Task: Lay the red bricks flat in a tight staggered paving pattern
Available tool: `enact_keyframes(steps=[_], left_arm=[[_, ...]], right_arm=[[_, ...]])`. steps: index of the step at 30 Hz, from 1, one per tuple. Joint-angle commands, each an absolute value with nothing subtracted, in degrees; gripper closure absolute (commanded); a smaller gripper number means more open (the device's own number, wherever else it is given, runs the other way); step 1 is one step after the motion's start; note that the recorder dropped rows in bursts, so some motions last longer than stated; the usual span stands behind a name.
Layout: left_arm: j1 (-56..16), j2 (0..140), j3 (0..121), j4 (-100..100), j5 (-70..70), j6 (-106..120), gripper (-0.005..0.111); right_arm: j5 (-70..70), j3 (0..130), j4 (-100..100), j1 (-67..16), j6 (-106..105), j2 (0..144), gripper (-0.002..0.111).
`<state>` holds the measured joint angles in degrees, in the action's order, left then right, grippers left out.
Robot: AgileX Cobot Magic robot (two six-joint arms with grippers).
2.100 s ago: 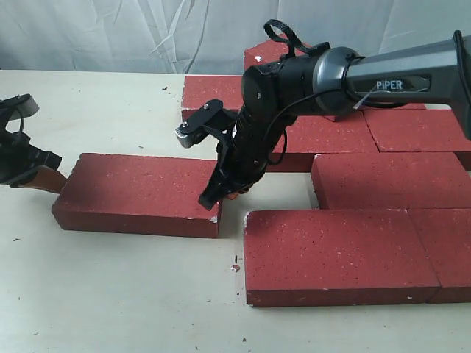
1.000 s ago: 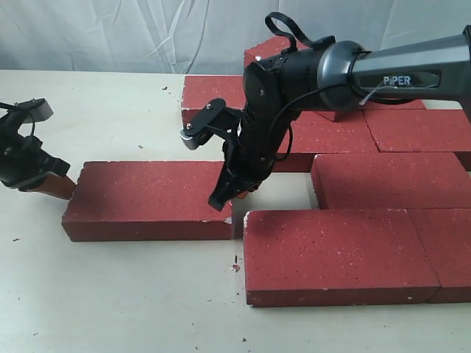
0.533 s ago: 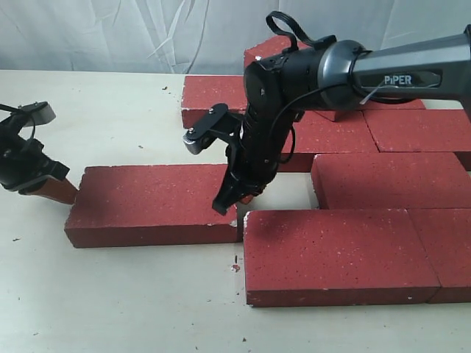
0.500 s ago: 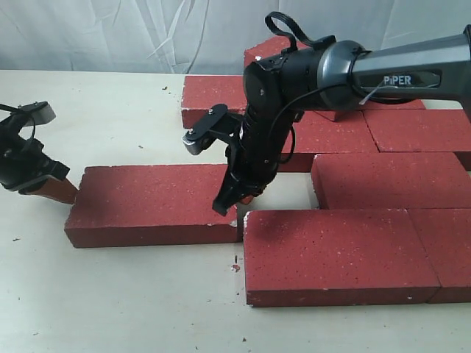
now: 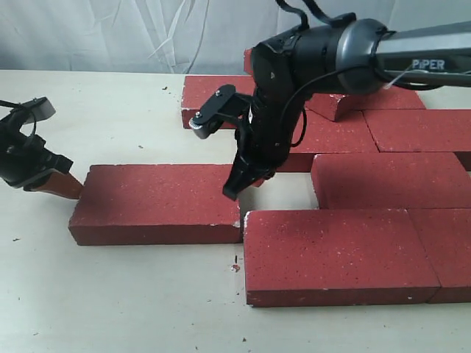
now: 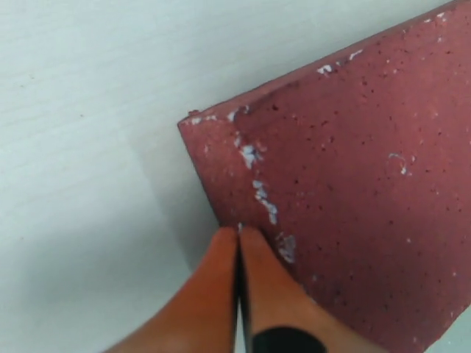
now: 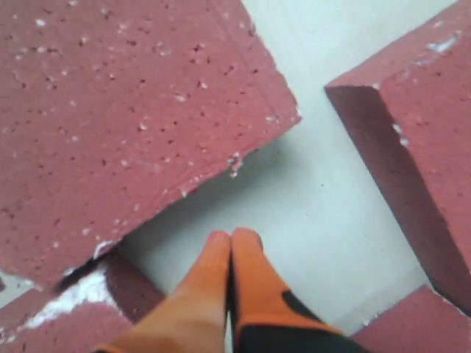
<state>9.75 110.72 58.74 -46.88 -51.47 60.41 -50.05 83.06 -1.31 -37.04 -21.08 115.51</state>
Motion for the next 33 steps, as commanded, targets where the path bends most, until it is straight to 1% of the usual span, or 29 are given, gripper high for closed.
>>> enact_keyframes(steps=[1,4,7,10,14,19,25,33], left_arm=[[8.4,110.6,59.0,-48.4,-52.3,62.8,0.107],[7.4,110.6,59.0,-48.3,-51.1,63.6,0.107],[7.4,110.6,59.0,-47.8,-48.9,63.0,0.107],[7.5,110.6,59.0,-47.0,-49.2,63.0,0.107],[8.7,110.6,59.0,-45.4,-49.1,62.1,0.107],[10.8,110.6,59.0,-46.7,-48.7,61.7,0.107],[9.7,110.6,59.0,-48.0,-51.1,62.6,0.107],[8.3,110.6,59.0,-48.8,-50.8,63.6,0.107]], right_arm=[[-52.3,81.0,0.4,-36.0,-20.7,110.4,0.109],[-52.8,79.2,10.1,-36.7,-26.7,106.9,0.109],[-57.3,78.3,22.9,-38.4,-39.8,106.5,0.109],[-59.6,77.2,28.7,-40.7,-52.3,107.4,0.109],[-58.7,77.1,26.8,-43.9,-53.3,110.7,0.109],[-58.1,77.8,21.6,-44.8,-52.9,113.5,0.109],[-55.8,78.0,15.8,-44.6,-49.0,114.2,0.109],[-50.6,78.0,11.0,-44.6,-44.6,114.3,0.109]])
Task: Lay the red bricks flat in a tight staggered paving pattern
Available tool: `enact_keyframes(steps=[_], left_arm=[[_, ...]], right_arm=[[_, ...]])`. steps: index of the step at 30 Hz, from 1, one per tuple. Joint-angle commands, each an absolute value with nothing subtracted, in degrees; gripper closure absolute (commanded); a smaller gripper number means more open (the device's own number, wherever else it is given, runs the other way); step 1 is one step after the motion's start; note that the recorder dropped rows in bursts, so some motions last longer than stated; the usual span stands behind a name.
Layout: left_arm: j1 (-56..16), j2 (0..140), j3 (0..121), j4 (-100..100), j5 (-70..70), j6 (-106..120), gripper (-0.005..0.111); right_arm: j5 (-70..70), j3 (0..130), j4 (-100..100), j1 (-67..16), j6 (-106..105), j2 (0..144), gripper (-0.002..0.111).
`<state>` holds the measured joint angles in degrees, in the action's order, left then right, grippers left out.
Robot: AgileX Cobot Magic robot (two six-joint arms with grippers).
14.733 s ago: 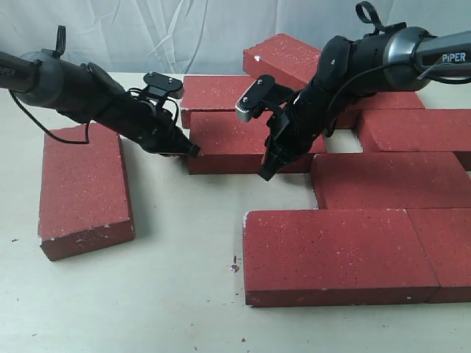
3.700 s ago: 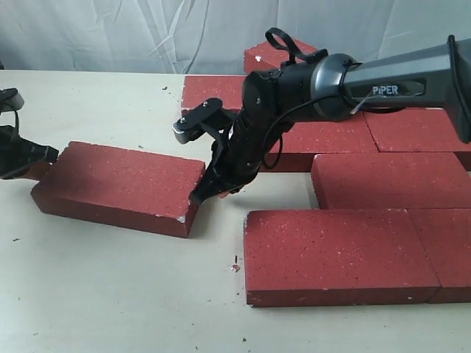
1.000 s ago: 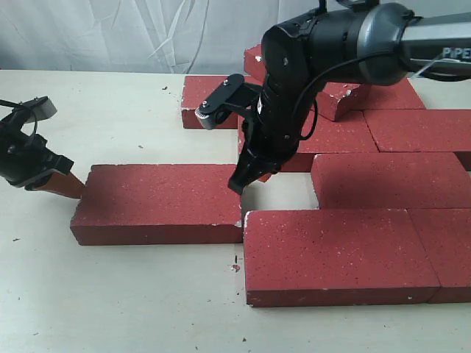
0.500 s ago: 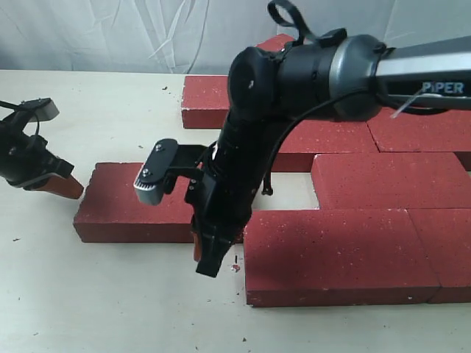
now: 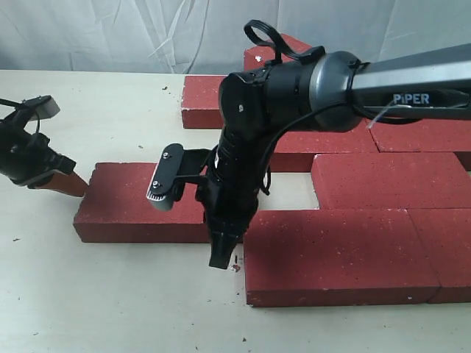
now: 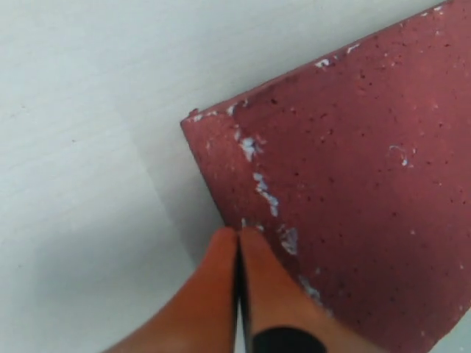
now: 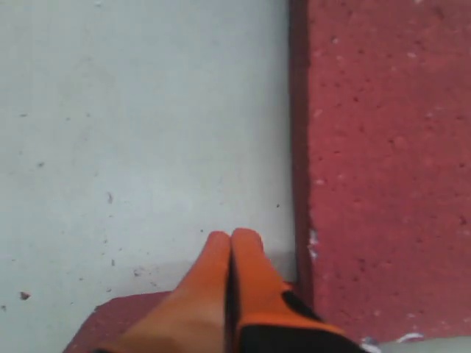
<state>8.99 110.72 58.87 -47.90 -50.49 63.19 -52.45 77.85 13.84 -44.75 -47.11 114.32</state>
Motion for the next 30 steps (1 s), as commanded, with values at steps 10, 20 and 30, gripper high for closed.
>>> enact_keyframes(steps=[10,20,30], left_arm=[[8.3,110.6,59.0,-49.6,-50.8,64.8,0.107],[8.3,110.6,59.0,-50.0,-50.8,65.1,0.107],[8.5,110.6,59.0,-50.5,-47.1,64.9,0.107]], right_arm=[[-47.6,78.0,4.0,-44.6,-37.3,114.3,0.109],[-51.3,78.1,11.0,-44.6,-37.3,110.3,0.109],[-53.6,77.9,16.0,-44.6,-37.3,106.3,0.109]])
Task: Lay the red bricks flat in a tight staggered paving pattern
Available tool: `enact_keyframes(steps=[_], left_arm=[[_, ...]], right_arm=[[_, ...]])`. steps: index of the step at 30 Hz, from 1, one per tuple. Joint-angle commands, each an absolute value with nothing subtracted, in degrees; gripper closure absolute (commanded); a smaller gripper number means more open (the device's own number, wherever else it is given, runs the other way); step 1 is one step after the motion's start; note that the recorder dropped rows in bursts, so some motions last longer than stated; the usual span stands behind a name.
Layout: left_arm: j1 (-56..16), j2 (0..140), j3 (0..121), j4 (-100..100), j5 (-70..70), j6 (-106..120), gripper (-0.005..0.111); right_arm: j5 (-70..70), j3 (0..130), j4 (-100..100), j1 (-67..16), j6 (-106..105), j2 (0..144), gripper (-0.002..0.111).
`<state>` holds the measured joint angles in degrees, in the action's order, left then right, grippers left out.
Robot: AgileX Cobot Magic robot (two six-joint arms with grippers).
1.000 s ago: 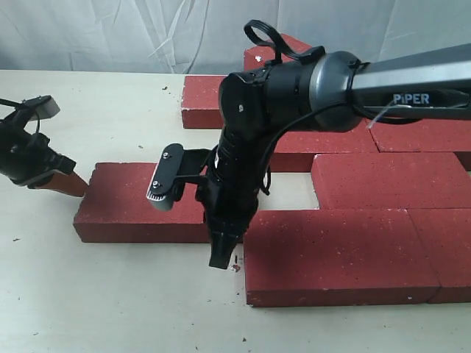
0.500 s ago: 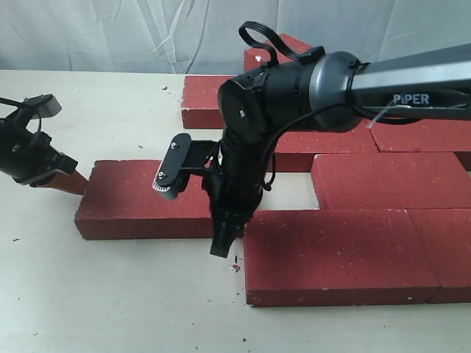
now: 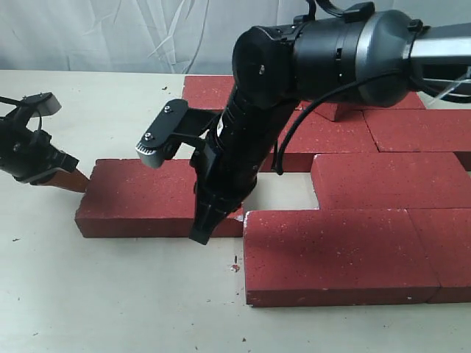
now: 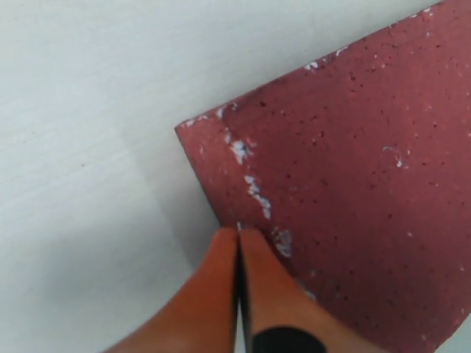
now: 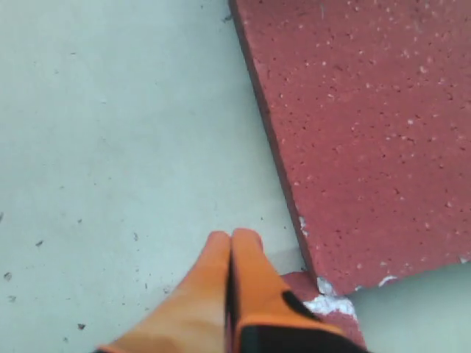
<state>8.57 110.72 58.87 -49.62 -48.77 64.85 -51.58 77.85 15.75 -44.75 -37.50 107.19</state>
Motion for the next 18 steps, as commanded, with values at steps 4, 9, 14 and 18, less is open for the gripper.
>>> enact_keyframes(steps=[4,9,14,18], left_arm=[[8.5,110.6,59.0,-47.9,-43.1,61.7,0.107],[8.5,110.0,59.0,-46.6,-41.8,60.2,0.107],[8.5,106.3,59.0,-46.5,-40.9,60.0,0.107],[9.5,104.0,59.0,-44.2,-39.9,57.2,0.107]], right_arm=[[-51.8,77.9,17.8,-44.6,-37.4,106.5,0.109],[-50.6,77.9,18.1,-44.6,-37.4,106.5,0.109],[-49.1,77.9,18.1,-44.6,-37.5,106.5,0.109],[-47.8,77.9,19.0,-44.6,-37.5,106.8,0.109]])
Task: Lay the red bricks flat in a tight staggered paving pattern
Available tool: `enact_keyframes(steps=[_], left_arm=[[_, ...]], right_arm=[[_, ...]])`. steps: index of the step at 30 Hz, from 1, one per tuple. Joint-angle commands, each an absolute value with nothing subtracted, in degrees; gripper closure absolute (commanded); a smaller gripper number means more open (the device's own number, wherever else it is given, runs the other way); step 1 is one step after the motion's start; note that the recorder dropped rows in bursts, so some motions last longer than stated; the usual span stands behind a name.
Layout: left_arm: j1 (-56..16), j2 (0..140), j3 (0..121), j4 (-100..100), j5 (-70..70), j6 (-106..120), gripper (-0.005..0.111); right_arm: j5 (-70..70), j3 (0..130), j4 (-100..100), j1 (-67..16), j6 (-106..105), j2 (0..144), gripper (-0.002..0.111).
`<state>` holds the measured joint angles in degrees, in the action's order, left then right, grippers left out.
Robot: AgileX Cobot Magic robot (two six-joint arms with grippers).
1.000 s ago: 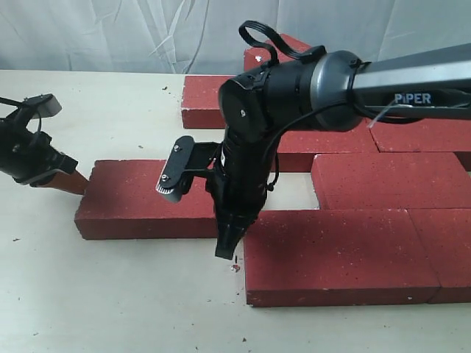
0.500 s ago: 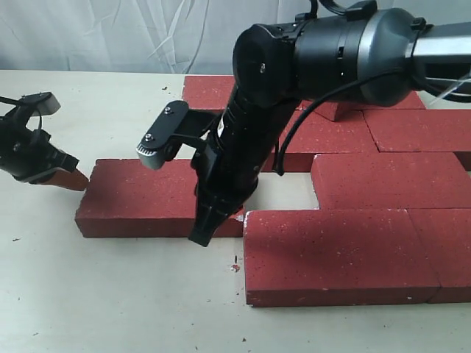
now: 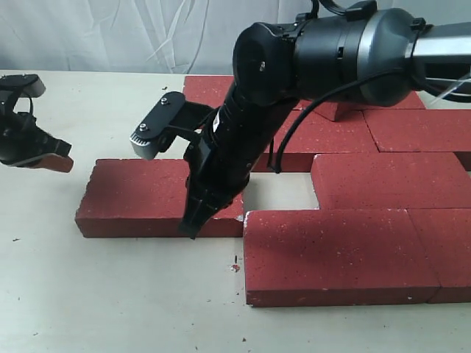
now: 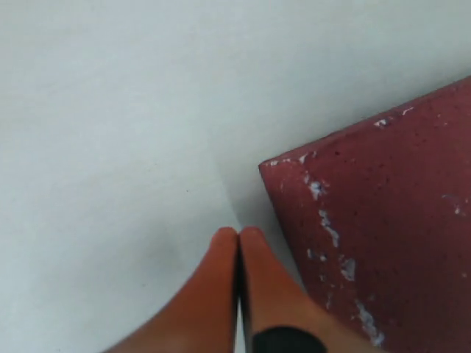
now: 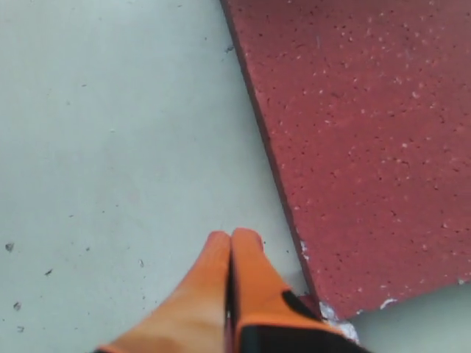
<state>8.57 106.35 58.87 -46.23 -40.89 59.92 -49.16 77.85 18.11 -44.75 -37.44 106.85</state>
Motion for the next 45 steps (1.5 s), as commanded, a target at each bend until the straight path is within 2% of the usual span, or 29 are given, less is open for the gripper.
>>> enact_keyframes(steps=[1,6,26,34,45], left_arm=[[10.1,104.0,58.9,-43.4,-39.9,56.5,0.107],[13.8,104.0,57.0,-41.4,-35.6,52.5,0.107],[13.7,107.8,55.9,-43.9,-33.5,52.5,0.107],[12.5,109.7,56.1,-47.2,-34.6,54.9,0.107],[8.8,109.7,56.1,-51.5,-36.0,60.6,0.107]], right_arm=[[-47.8,77.9,19.0,-44.6,-37.6,106.8,0.109],[-44.0,77.9,18.8,-44.6,-38.1,110.2,0.109],[-44.7,77.9,18.6,-44.6,-45.0,111.0,0.109],[-47.1,77.9,24.6,-44.6,-60.1,115.5,0.109],[-44.8,77.9,16.2,-44.6,-57.9,117.1,0.109]])
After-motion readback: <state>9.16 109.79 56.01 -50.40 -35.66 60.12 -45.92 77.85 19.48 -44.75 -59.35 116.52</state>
